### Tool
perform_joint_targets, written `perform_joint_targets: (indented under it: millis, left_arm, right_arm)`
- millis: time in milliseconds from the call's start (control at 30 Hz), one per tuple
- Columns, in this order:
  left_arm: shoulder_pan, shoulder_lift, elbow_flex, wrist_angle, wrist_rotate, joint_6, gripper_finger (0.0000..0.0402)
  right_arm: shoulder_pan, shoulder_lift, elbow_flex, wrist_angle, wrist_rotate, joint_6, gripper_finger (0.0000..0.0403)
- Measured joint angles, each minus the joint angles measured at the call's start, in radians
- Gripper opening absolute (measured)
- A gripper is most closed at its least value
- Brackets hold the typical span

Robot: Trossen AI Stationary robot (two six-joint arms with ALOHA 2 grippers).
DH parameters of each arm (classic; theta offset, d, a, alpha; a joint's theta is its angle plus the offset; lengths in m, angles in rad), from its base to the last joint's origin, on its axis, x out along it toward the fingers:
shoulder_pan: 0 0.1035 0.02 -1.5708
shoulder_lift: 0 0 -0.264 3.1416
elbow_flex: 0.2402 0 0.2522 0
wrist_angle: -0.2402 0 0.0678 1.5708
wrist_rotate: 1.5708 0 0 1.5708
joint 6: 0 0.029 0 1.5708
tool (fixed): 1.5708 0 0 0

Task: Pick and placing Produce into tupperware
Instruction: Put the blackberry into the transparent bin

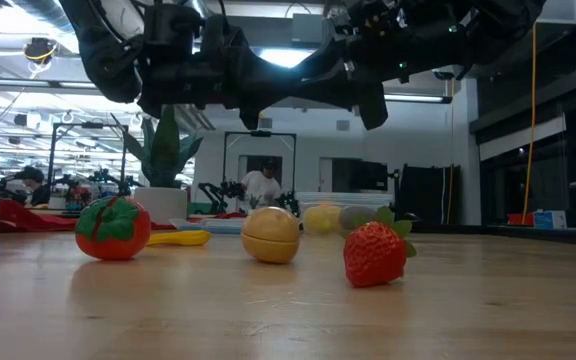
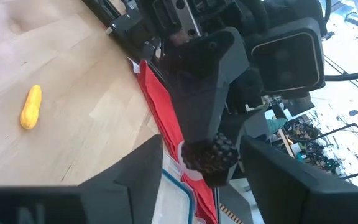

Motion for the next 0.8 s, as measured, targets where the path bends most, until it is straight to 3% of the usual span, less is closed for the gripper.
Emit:
perform_joint_targets:
  millis: [367, 500, 800]
  left_arm:
    - [-0.007, 0.000, 0.000, 0.000, -0.007, 0.001, 0.0082]
    - [-0.015, 0.000, -0.001, 0.000, -0.008, 0.001, 0.0095]
    - [-0.015, 0.000, -0.002, 0.000, -0.007, 0.021, 0.0084]
  right_arm:
    - [0.000, 0.000, 0.000, 0.002, 0.000, 0.000, 0.0152]
    - [0.000, 0.000, 0.000, 0.002, -0.001, 0.001, 0.0133]
    - [0.001, 0.000, 0.000, 0.001, -0.001, 0.001, 0.0122]
